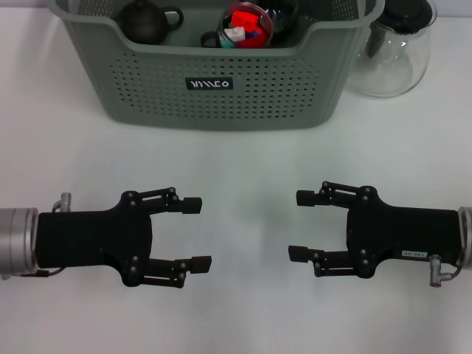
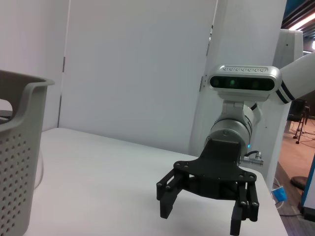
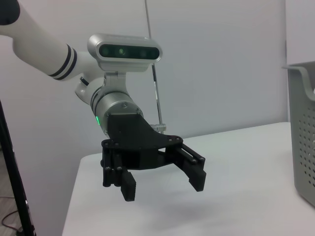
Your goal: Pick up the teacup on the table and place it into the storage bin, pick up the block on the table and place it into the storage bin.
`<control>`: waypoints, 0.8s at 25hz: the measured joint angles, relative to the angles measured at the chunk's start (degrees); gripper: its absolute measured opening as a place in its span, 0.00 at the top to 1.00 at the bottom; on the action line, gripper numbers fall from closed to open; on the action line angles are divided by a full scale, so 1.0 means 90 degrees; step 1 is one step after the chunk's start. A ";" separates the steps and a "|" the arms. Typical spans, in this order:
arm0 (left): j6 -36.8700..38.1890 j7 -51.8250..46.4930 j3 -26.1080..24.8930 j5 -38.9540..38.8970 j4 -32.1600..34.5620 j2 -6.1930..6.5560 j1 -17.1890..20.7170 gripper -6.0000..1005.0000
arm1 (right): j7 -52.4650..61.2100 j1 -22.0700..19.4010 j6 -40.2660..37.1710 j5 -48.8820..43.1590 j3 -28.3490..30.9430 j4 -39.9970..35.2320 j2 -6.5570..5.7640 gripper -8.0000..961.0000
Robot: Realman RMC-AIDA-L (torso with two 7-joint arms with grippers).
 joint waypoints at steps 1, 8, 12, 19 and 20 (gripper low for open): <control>-0.0002 0.0001 0.0001 0.0001 0.0000 0.0000 0.0000 0.15 | 0.0000 0.0000 0.0000 0.0000 0.0000 0.0000 0.0000 0.11; -0.0009 0.0000 0.0000 0.0011 0.0000 0.0000 0.0000 0.15 | 0.0002 0.0000 0.0000 -0.0006 -0.0016 -0.0002 0.0000 0.11; -0.0010 0.0000 0.0000 0.0011 0.0000 0.0000 0.0000 0.15 | 0.0000 -0.0008 0.0000 -0.0009 -0.0017 -0.0002 0.0000 0.11; -0.0019 0.0001 0.0000 0.0020 0.0000 0.0000 0.0000 0.16 | -0.0002 -0.0010 0.0000 -0.0010 -0.0027 -0.0002 0.0000 0.11; -0.0019 0.0000 0.0000 0.0023 0.0000 0.0000 0.0000 0.16 | -0.0003 -0.0010 0.0000 -0.0010 -0.0027 -0.0001 0.0000 0.11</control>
